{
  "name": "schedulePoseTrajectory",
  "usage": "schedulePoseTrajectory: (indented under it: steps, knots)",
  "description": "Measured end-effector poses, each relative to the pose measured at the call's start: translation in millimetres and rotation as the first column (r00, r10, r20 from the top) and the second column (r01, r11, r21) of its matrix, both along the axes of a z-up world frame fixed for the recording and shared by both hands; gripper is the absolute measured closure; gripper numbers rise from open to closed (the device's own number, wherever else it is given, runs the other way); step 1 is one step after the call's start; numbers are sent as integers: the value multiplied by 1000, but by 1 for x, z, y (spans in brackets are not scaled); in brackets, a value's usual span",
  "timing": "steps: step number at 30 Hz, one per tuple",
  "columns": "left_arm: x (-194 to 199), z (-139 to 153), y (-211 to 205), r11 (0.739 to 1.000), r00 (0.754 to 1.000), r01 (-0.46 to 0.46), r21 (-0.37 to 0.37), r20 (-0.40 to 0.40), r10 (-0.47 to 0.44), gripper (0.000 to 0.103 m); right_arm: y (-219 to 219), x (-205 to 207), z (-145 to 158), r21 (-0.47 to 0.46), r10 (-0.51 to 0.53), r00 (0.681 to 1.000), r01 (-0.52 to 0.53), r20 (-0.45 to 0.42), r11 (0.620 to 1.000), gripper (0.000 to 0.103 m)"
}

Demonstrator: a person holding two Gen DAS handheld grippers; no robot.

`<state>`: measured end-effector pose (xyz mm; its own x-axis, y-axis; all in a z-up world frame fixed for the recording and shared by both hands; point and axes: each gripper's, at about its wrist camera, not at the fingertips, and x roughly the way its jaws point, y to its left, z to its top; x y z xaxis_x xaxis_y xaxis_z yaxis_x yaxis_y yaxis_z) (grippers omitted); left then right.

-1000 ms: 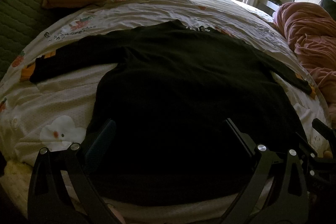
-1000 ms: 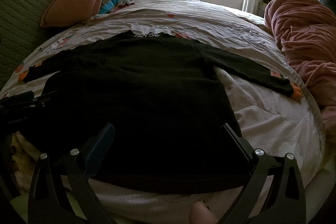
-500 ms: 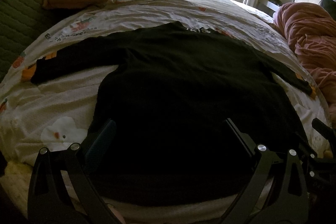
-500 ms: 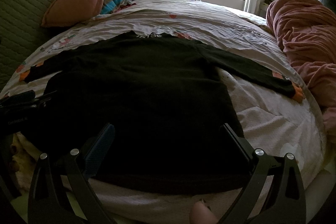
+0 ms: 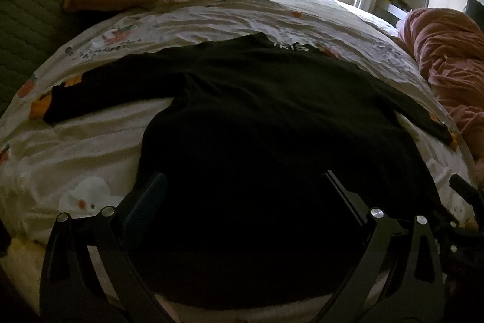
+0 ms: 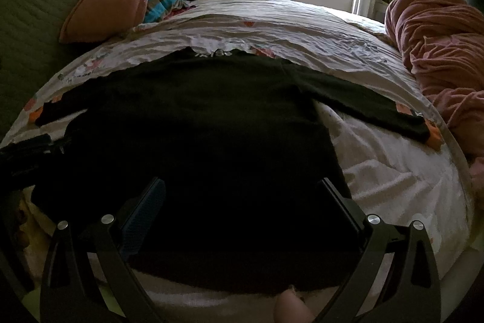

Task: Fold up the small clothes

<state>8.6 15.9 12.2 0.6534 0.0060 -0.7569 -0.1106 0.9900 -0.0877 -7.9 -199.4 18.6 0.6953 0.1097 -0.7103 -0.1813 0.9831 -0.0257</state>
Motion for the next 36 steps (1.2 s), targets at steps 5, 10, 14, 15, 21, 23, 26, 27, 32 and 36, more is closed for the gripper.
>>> schedulePoseTrajectory:
  steps: [5,10,14,15,21,23,26,27,32,36]
  knots:
    - [11,4,2,1000,1000,-1,-9,-4,1,9,0,15,10,6,6,1000,-6,15,1000,4]
    - [24,12,7,1000,1000,-15,-12,-1,15,9,1,33,21,9,6,1000,-6,30,1000,4]
    - [35,20,9,1000,1000,-20,-9,15,20,9,1,47,30,26,14,999,-15,47,1000,4]
    - [38,22,11,1000,1000,-19,-12,17,20,9,1,49,32,34,16,999,-18,50,999,4]
    - [62,30,13,999,1000,-14,-35,16,14,9,0,71,46,56,12,997,-17,78,998,4]
    - [67,31,13,999,1000,-14,-39,17,15,9,-1,80,48,62,5,997,-11,83,998,4]
    - [80,34,10,999,1000,-5,-38,16,5,9,-5,91,50,79,-3,997,-4,83,997,4]
    - [83,35,9,999,1000,-5,-38,18,6,9,-5,95,51,88,-7,997,-1,82,996,4]
    - [103,37,3,999,1000,9,-41,15,-9,9,-14,111,49,112,-26,996,17,84,994,4]
    - [121,37,-3,999,1000,19,-49,1,-19,9,-24,124,45,129,-58,996,50,62,990,4]
